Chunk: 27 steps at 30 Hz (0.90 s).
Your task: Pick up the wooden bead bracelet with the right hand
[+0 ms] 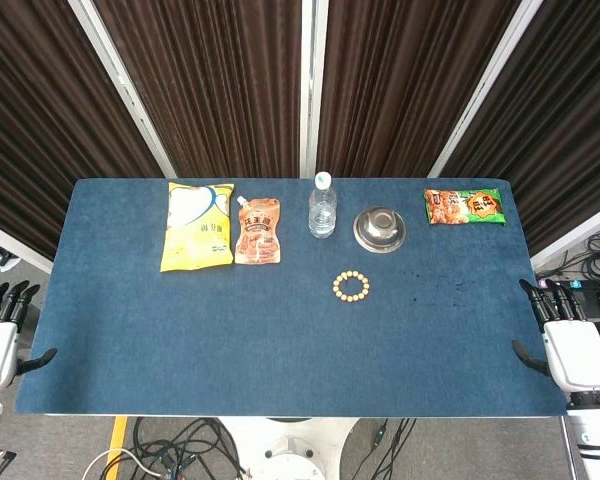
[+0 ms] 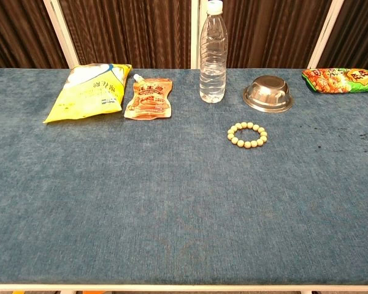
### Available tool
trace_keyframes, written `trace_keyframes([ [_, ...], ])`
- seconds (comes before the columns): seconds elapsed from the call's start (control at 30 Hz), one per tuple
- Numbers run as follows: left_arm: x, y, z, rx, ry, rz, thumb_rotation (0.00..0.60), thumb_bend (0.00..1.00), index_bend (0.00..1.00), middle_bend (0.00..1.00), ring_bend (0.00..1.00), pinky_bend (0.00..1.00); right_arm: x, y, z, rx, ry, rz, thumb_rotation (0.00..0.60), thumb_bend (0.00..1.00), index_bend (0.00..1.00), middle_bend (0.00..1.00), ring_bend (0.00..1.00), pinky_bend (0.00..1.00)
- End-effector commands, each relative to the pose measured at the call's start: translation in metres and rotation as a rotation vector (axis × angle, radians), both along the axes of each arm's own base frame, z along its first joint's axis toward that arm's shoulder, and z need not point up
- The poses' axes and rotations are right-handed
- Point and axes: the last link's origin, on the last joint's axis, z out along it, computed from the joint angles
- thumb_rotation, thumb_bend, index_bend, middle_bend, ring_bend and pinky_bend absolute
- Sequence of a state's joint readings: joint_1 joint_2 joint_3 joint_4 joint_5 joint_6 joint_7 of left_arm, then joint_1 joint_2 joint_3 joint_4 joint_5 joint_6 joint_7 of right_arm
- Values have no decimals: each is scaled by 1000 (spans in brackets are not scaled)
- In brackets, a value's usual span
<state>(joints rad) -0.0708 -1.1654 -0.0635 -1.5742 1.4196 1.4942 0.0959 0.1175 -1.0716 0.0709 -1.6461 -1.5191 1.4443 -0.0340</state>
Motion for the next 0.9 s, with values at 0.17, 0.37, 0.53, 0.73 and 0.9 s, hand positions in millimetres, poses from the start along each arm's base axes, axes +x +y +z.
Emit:
trace_keyframes([
  [0.17, -7, -3, -8, -8, 1, 21, 600, 0, 111, 86, 0, 0, 2, -2, -1, 17, -21, 10, 600, 160, 0, 160, 0, 80],
  [0.37, -8, -6, -6, 1, -7, 9, 600, 0, 112, 87, 0, 0, 5, -1, -3, 58, -69, 12, 600, 159, 0, 165, 0, 80],
  [0.53, -6, -7, -5, 2, -8, -1, 600, 0, 111, 87, 0, 0, 14, -21, -20, 147, -86, 32, 600, 160, 8, 219, 1, 80],
  [0.73, -3, -12, -3, 9, -8, -2, 600, 0, 112, 87, 0, 0, 45, -82, -70, 299, -66, 114, 600, 204, 147, 298, 26, 83],
  [0.9, -5, -17, 0, 18, -11, 22, 600, 0, 118, 87, 0, 0, 74, -127, -117, 373, 20, 185, 600, 204, 265, 337, 46, 96],
])
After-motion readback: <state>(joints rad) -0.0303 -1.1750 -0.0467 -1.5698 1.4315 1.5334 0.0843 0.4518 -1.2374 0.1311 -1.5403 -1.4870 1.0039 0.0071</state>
